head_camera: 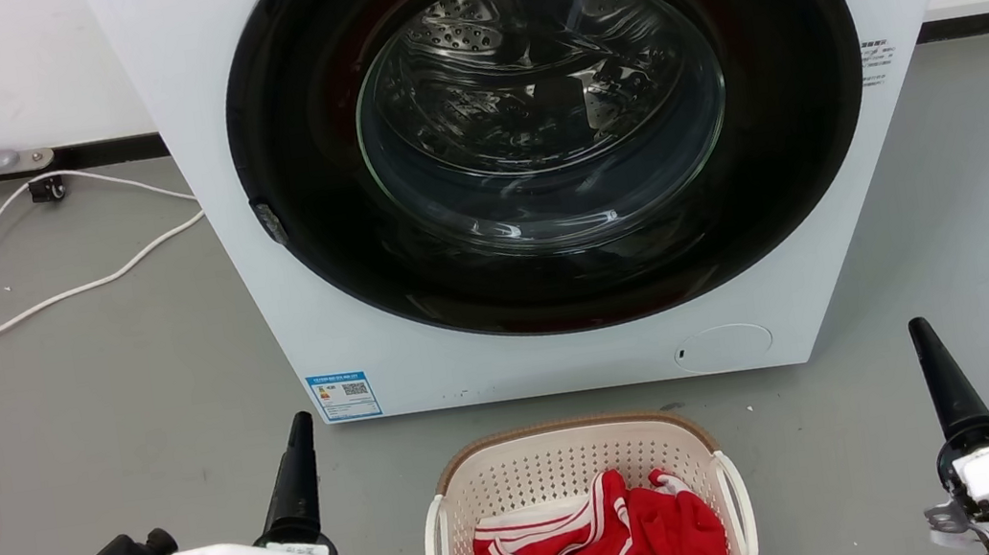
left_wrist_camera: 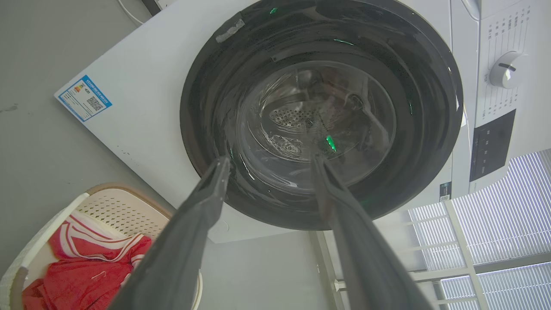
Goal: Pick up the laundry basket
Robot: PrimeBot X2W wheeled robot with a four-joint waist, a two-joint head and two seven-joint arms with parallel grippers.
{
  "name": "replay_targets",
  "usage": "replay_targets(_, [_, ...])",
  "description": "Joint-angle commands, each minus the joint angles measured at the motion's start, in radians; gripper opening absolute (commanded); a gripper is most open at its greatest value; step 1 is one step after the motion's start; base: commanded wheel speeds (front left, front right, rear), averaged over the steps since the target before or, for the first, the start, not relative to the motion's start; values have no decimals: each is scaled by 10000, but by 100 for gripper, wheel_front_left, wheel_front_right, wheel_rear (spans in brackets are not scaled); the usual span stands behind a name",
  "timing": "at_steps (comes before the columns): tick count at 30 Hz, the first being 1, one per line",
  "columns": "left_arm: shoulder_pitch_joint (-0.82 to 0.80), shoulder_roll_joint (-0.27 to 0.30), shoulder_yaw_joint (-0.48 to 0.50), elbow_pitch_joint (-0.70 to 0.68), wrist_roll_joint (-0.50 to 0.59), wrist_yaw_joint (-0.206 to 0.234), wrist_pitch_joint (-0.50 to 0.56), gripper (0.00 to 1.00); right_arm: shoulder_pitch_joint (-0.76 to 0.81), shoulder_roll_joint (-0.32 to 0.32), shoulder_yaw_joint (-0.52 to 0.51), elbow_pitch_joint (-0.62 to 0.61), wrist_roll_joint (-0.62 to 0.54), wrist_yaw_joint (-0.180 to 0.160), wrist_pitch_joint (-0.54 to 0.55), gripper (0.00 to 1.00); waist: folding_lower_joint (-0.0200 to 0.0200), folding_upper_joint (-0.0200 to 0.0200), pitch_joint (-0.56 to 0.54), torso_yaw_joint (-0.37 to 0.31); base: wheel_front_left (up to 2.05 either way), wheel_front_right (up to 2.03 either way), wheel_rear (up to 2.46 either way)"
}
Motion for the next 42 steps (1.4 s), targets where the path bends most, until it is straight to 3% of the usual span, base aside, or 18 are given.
replay_targets(1, [-269,42,-134,-221,522,95,-108,100,-74,-50,20,-247,-619,1,-96,100,0,0,-4,0,0,0,0])
replay_targets(19, [-339,32,-907,-212,3749,745,-757,100,231,14,238,-699,-4259,1,-403,100,0,0,-50,25,0,0,0])
replay_targets(42, [-347,91,-1401,-46,6661,1318,-1433,100,502,18,534,-1153,-7510,1,-703,100,0,0,-84,56,0,0,0])
